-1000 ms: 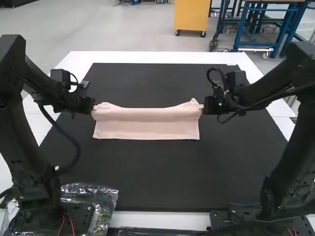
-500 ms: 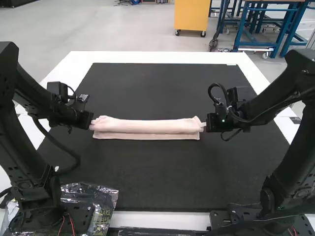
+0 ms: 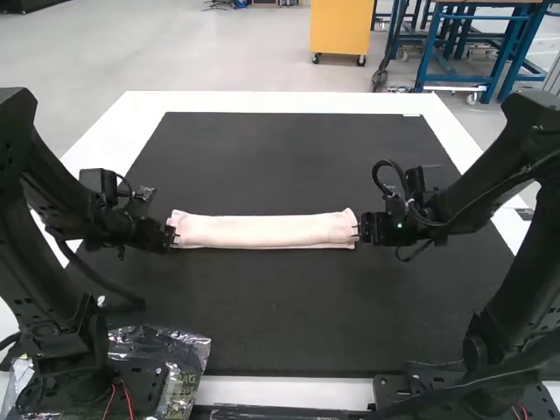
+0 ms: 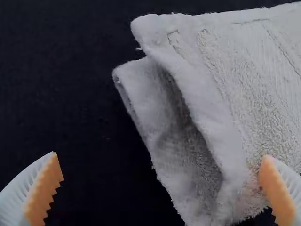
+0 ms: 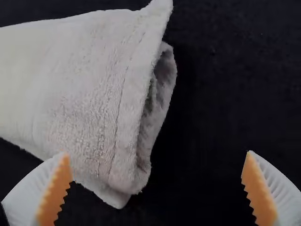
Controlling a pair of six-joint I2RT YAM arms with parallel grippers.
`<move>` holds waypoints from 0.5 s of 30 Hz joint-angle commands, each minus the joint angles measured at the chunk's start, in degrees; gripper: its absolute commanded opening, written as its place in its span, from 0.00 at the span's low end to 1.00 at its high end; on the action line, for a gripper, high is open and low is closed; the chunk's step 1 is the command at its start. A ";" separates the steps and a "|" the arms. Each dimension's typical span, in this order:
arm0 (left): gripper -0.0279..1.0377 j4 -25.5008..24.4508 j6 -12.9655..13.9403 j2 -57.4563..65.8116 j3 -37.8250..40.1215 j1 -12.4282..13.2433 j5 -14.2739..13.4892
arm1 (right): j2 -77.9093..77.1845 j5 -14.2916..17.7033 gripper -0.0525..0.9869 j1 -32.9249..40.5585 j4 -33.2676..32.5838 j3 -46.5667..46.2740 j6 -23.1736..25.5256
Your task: Fold the towel.
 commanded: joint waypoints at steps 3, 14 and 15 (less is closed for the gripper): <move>0.94 1.87 -4.53 -3.02 3.17 3.14 2.28 | -0.46 -0.57 0.92 -0.04 0.17 3.51 1.33; 0.94 0.02 -9.19 -4.17 8.01 6.13 6.85 | 3.05 1.54 0.92 3.74 1.23 5.36 1.24; 0.94 0.02 -9.28 -4.43 8.01 6.21 6.93 | 3.76 1.63 0.92 3.92 1.58 5.54 1.15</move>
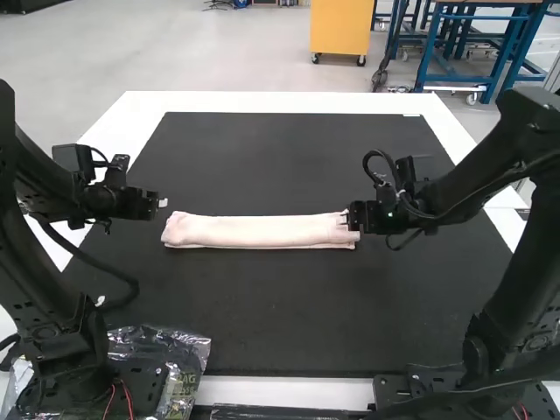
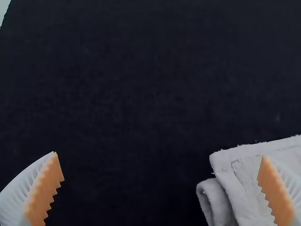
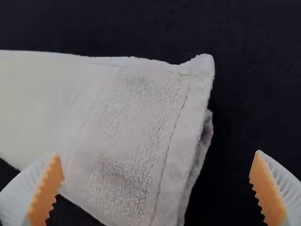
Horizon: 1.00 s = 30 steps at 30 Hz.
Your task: Fold the towel.
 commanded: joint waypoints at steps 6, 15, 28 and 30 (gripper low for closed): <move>0.94 -0.09 -2.35 -3.34 1.38 1.01 2.26 | 5.21 1.24 0.92 1.27 2.40 2.06 0.08; 0.94 -0.53 -2.62 -4.31 0.50 0.93 2.52 | 9.17 -1.49 0.46 4.88 3.54 3.38 0.08; 0.94 0.53 -2.53 -4.31 -0.11 2.51 2.61 | 3.72 -4.39 0.02 -7.78 -2.88 2.68 -3.44; 0.94 0.79 -2.62 -4.31 0.42 2.42 2.61 | 0.91 -4.74 0.02 -10.15 -6.04 2.85 -5.37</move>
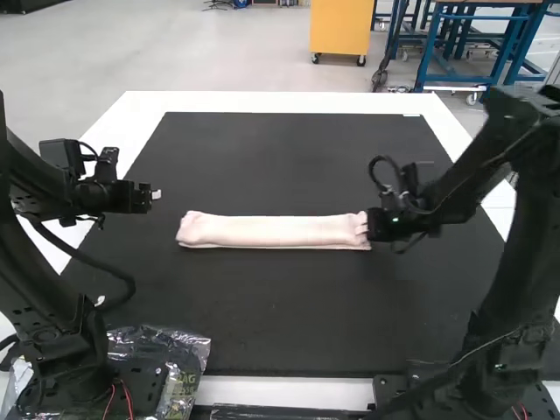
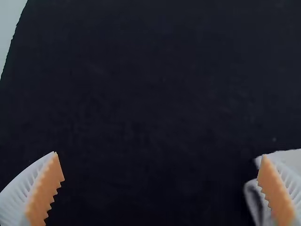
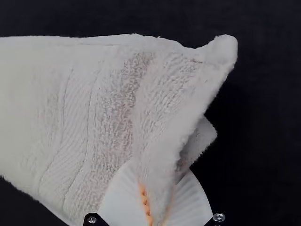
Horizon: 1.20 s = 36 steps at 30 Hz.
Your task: Fold the towel.
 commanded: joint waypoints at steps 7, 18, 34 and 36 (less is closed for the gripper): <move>0.94 1.38 -0.59 -1.14 0.57 0.10 0.69 | -12.23 -3.07 0.02 -2.58 -8.28 1.81 -2.90; 0.94 1.82 0.29 -1.05 0.22 0.01 0.07 | -10.82 -2.19 0.02 14.64 -7.49 6.12 3.34; 0.94 7.01 0.73 -0.79 -3.83 0.01 0.33 | 4.47 0.01 0.03 30.55 -3.71 20.01 8.00; 0.94 7.62 0.73 -0.79 -4.53 0.10 0.42 | 6.32 0.10 0.03 31.52 -3.71 21.94 8.35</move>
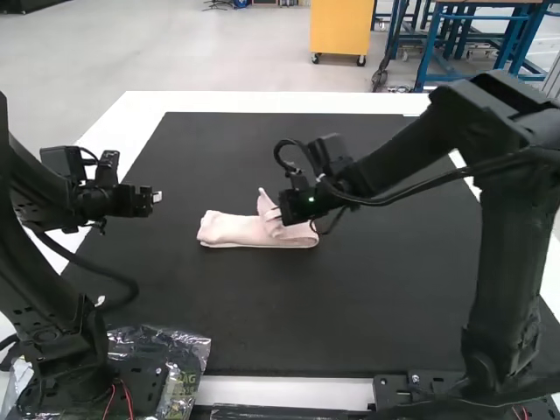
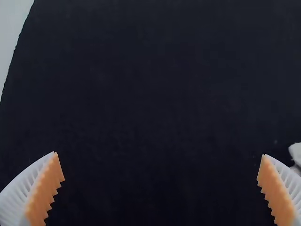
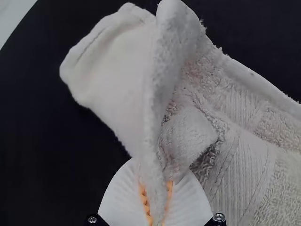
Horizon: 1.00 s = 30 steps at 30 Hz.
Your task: Fold the towel.
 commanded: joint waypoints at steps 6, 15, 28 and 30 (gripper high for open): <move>0.94 1.79 0.75 -0.79 -2.07 0.04 0.73 | 5.97 0.91 0.03 3.64 0.81 7.74 2.06; 0.94 2.23 0.75 -0.79 -2.42 0.12 0.73 | 11.33 1.17 0.03 5.40 1.69 12.75 3.11; 0.94 2.41 0.75 -0.88 -3.38 0.12 0.82 | 16.25 0.12 0.18 7.95 2.39 19.43 9.18; 0.94 2.41 0.75 -0.88 -3.82 0.12 0.82 | 16.34 0.03 0.27 8.74 2.57 20.22 9.53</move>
